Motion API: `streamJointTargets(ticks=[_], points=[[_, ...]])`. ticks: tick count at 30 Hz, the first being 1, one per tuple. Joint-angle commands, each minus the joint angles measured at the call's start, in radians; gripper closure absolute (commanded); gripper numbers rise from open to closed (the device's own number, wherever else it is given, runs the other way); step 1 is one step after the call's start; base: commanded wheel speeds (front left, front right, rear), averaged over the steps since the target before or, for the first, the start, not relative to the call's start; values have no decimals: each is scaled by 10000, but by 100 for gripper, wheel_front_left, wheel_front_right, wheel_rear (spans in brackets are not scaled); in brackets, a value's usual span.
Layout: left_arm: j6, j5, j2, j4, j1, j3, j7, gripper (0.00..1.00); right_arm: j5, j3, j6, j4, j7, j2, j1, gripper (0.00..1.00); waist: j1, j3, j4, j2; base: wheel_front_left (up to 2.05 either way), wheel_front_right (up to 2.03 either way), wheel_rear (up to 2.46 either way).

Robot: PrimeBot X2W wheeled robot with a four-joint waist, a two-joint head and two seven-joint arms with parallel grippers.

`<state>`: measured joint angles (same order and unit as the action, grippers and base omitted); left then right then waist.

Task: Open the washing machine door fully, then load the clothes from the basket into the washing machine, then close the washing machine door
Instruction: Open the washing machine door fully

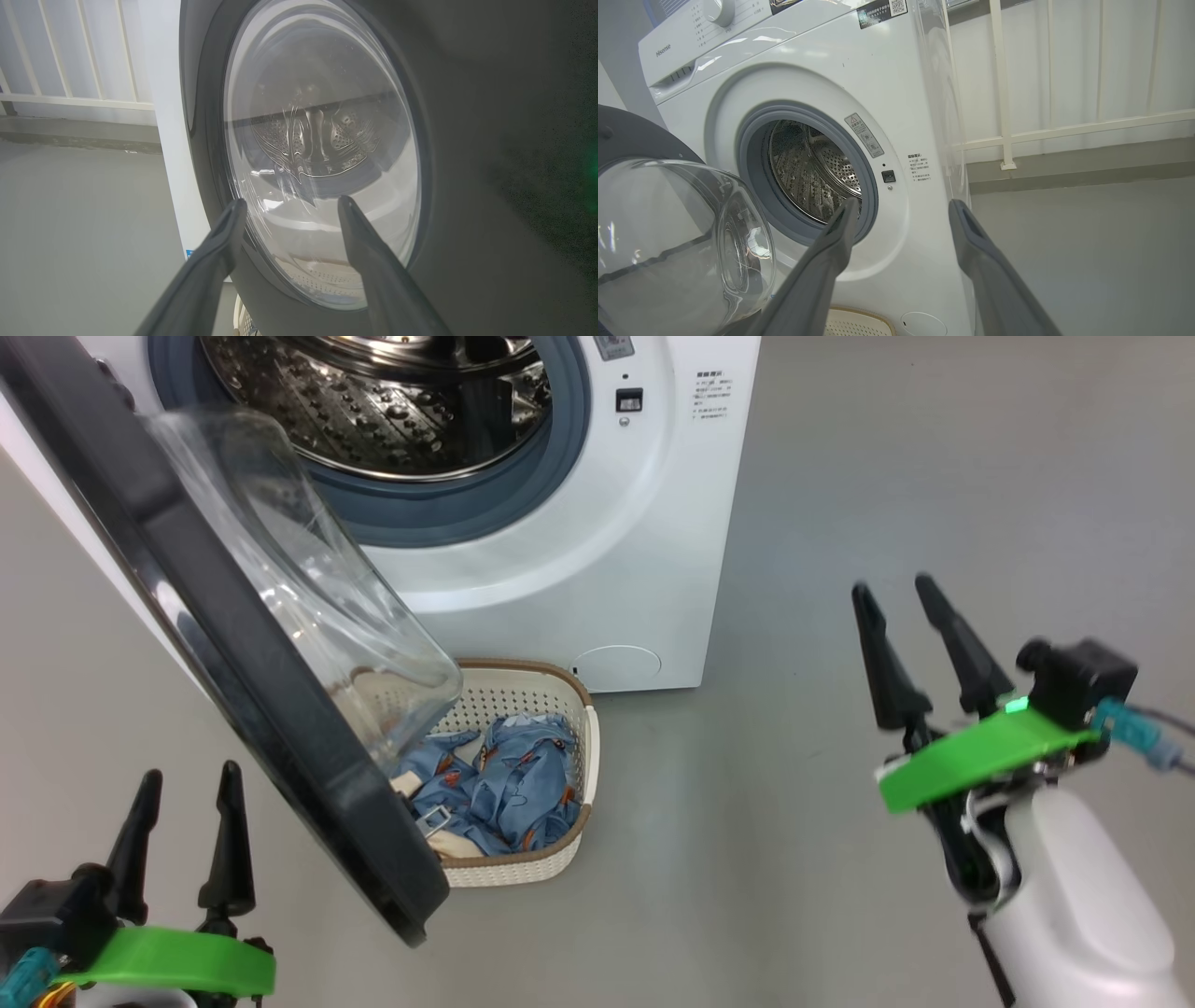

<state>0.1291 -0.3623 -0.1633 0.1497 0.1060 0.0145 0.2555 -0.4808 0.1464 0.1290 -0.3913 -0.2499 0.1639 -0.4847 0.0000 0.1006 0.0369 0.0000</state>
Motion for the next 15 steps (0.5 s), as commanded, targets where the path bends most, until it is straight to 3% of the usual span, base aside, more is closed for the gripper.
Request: streamJointTargets(ticks=[1, 15], points=[[16, 157, -200, -302, 123, 406, 63, 0, 170, 87, 17, 305, -117, -124, 145, 0, 0, 2, 1, 0, 0, 0, 0], [16, 263, -135, -486, -26, 596, 63, 0, 2319, -802, 17, 1387, -118, -766, 2241, 0, 0, 57, -155, 0, 0, 0, 0]])
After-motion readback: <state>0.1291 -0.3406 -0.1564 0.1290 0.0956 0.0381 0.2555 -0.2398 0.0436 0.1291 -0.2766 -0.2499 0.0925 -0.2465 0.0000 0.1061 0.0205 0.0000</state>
